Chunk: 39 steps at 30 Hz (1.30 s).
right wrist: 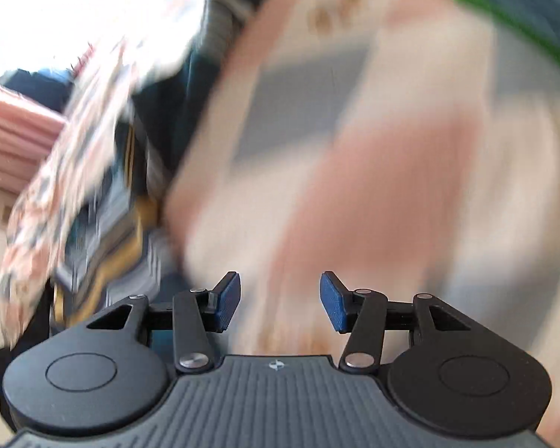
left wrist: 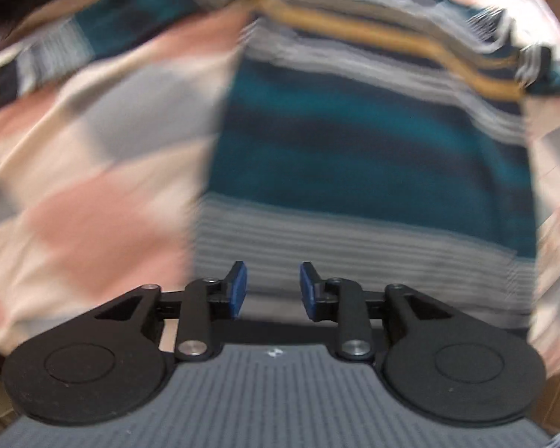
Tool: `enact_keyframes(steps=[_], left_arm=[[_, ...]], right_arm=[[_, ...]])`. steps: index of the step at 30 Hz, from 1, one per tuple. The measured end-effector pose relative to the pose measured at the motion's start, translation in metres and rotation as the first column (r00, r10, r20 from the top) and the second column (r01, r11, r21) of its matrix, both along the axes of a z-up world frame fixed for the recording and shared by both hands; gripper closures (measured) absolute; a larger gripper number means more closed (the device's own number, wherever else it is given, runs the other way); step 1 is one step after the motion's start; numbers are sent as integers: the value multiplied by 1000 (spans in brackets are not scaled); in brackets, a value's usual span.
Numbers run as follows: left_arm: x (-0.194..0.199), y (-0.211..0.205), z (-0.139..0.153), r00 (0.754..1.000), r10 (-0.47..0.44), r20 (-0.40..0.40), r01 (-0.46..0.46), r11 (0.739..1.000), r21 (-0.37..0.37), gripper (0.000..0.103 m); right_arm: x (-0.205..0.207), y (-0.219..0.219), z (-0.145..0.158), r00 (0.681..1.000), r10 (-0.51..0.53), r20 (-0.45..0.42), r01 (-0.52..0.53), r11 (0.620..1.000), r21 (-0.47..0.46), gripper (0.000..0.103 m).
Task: Fold clothes
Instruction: 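Release the hem and smooth the sweater flat, front facing up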
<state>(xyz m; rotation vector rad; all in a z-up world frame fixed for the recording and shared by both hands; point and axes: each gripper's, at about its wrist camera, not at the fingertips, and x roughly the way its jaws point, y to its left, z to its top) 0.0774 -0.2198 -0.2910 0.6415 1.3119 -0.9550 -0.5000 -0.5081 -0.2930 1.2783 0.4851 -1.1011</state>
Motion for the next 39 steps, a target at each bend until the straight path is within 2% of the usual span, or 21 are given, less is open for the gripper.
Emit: enact_keyframes(steps=[4,7,9,12,14,16,17,18,21,24,27,30,32,34,35,37,39], left_arm=[[-47,-70,-5,995,28,-99,-33,998,-55,71],[-67,-98,-14,984,86,-155,-95,994,-54,70],[-73,-105,-21,978,121,-172,-127,991,-29,70],[-75,-107,-18,977,143,-161,-144,990,6,70],[-73,-107,-15,977,155,-149,-155,988,13,67],[-70,-106,-13,976,168,-136,-166,986,20,65],[-69,-105,-12,976,174,-129,-172,985,23,65],[-68,-105,-11,976,180,-123,-178,984,26,65],[-65,-104,-7,975,198,-104,-195,980,36,65],[-62,-103,-3,973,216,-84,-213,976,45,65],[-62,-105,2,977,200,-75,-198,980,33,65],[-62,-108,4,977,196,-83,-195,981,22,65],[-64,-109,3,976,197,-94,-196,980,21,65],[-68,-110,0,974,195,-115,-194,981,24,64],[-70,-110,0,974,190,-125,-189,982,24,64],[-70,-105,0,973,193,-126,-192,981,21,64],[-70,-99,1,972,199,-122,-198,980,18,64]], right_arm=[[-17,-105,-7,998,53,-37,-57,990,-126,55],[-4,-168,-26,1000,-7,18,10,982,-189,55],[-13,-204,-38,992,-85,97,103,976,-194,55],[-22,-245,-56,959,-190,212,230,956,-181,55],[-22,-264,-65,942,-235,239,274,950,-147,55],[-13,-274,-73,942,-226,249,264,956,-131,57],[-6,-277,-73,950,-203,238,238,963,-125,84],[0,-280,-72,957,-181,228,212,970,-120,97],[4,-264,-47,958,-162,238,203,966,-159,99],[-16,-222,-1,947,-188,259,244,948,-204,99],[-46,-174,39,953,-239,186,277,934,-224,99],[-81,-114,60,930,-349,114,366,906,-210,99],[-100,-80,49,909,-413,53,417,898,-140,99],[-113,-49,22,887,-461,-2,460,885,-67,100],[-116,-38,8,878,-474,-71,471,881,-56,100],[-127,-15,-12,843,-519,-143,523,852,-13,100],[-136,6,-17,825,-542,-161,546,838,-20,101]])
